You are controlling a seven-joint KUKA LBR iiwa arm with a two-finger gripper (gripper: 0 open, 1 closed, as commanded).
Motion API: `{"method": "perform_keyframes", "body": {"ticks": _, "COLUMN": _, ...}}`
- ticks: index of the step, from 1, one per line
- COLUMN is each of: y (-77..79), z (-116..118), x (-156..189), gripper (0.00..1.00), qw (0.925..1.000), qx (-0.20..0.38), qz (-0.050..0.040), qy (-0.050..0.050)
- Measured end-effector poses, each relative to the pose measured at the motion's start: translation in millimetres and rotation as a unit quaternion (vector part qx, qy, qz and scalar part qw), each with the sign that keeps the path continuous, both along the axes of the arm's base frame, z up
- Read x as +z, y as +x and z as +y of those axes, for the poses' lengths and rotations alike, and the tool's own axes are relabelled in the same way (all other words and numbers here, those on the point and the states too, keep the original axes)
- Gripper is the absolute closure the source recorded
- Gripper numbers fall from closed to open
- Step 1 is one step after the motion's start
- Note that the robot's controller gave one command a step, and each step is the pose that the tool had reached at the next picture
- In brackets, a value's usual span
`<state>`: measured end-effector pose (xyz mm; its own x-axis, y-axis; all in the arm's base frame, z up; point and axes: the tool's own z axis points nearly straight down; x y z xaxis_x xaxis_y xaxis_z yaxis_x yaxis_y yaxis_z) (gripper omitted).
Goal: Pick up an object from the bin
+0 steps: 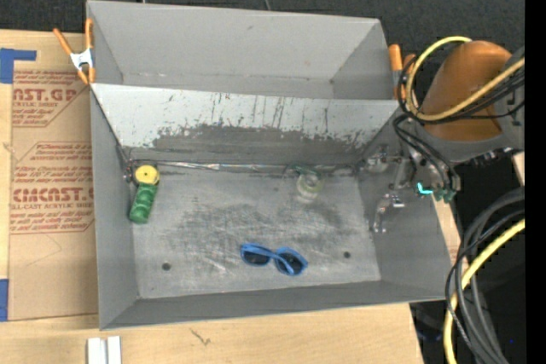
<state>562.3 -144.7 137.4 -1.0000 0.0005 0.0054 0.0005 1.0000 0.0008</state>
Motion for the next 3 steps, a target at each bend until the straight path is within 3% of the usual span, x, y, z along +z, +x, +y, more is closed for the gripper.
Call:
{"method": "perform_keyframes", "body": {"ticks": 1, "y": -25.9, "z": 149, "x": -24, "gripper": 0.0, "qw": 0.9983, "qx": 0.059, "qz": -0.002, "qy": 0.002}}
{"method": "perform_keyframes", "body": {"ticks": 2, "y": -69.1, "z": 160, "x": -61, "gripper": 0.0, "qw": 0.9891, "qx": 0.147, "qz": -0.0064, "qy": 0.0}}
{"method": "perform_keyframes", "body": {"ticks": 3, "y": -68.1, "z": 162, "x": -59, "gripper": 1.0, "qw": 0.989, "qx": 0.148, "qz": -0.0077, "qy": 0.0}}
